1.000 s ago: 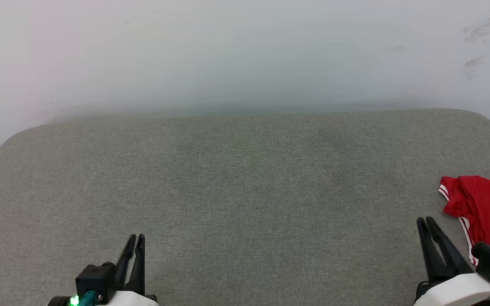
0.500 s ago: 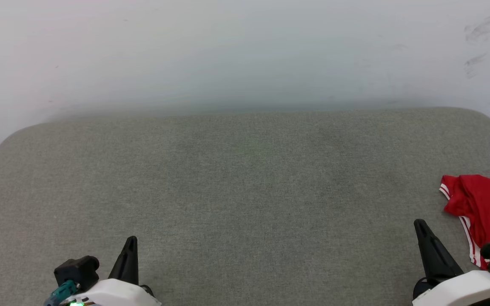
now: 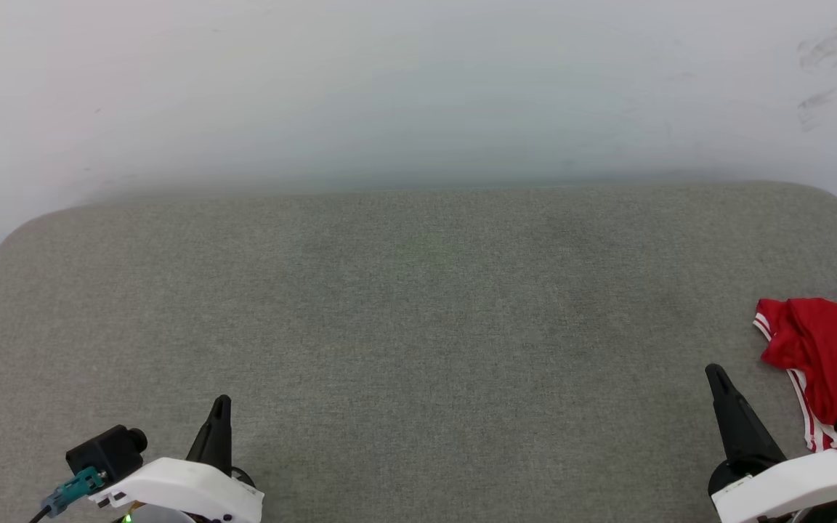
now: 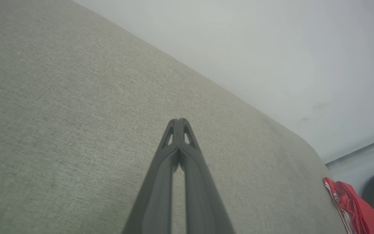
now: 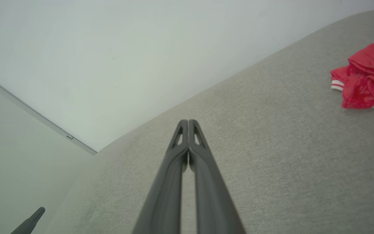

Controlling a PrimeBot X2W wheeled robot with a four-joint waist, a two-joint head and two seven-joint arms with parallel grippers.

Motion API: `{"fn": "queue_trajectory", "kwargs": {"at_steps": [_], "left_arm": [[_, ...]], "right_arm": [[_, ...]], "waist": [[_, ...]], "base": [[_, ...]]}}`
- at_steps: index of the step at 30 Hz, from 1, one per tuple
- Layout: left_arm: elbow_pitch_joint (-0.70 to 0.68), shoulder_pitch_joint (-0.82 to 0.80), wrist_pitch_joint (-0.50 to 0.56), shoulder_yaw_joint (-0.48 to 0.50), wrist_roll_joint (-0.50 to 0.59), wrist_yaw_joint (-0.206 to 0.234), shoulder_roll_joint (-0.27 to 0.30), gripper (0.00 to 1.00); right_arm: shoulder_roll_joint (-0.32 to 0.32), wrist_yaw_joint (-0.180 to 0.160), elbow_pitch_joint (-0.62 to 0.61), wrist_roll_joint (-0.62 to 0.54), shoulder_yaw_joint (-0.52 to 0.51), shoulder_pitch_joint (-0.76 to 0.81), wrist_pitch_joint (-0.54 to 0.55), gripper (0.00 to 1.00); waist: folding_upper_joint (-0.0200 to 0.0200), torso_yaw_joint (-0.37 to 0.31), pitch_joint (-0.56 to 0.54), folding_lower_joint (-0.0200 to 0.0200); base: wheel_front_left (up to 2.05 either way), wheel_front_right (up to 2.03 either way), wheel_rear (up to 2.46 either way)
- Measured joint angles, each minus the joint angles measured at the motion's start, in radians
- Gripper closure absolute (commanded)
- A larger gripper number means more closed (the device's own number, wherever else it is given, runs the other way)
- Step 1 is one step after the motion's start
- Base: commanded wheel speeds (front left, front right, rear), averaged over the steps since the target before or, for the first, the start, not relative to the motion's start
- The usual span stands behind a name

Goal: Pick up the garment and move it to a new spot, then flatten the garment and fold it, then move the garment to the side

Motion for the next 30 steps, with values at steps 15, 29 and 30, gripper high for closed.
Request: {"fn": "queue_trajectory", "kwargs": {"at_steps": [15,29,30], "left_arm": [[0.017,-0.019,0.049,0.078,-0.156,-0.060,-0.052,1.00],[0.033,-0.037,0.092,0.142,-0.280,-0.107,-0.089,1.00],[0.034,-0.037,0.094,0.146,-0.288,-0.112,-0.091,1.00]], "right_arm": [[-0.002,0.000,0.058,0.213,-0.004,-0.040,-0.003,1.00],[-0.003,0.000,0.105,0.381,-0.011,-0.070,-0.003,1.00],[-0.003,0.000,0.108,0.392,-0.011,-0.073,-0.003,1.00]], "waist": [[0.0000,0.004,0.006,0.0000],[0.0000,0.008,0.012,0.0000],[0.0000,0.009,0.012,0.0000]], "base": [[0.00,0.00,0.00],[0.00,0.00,0.00],[0.00,0.00,0.00]]}}
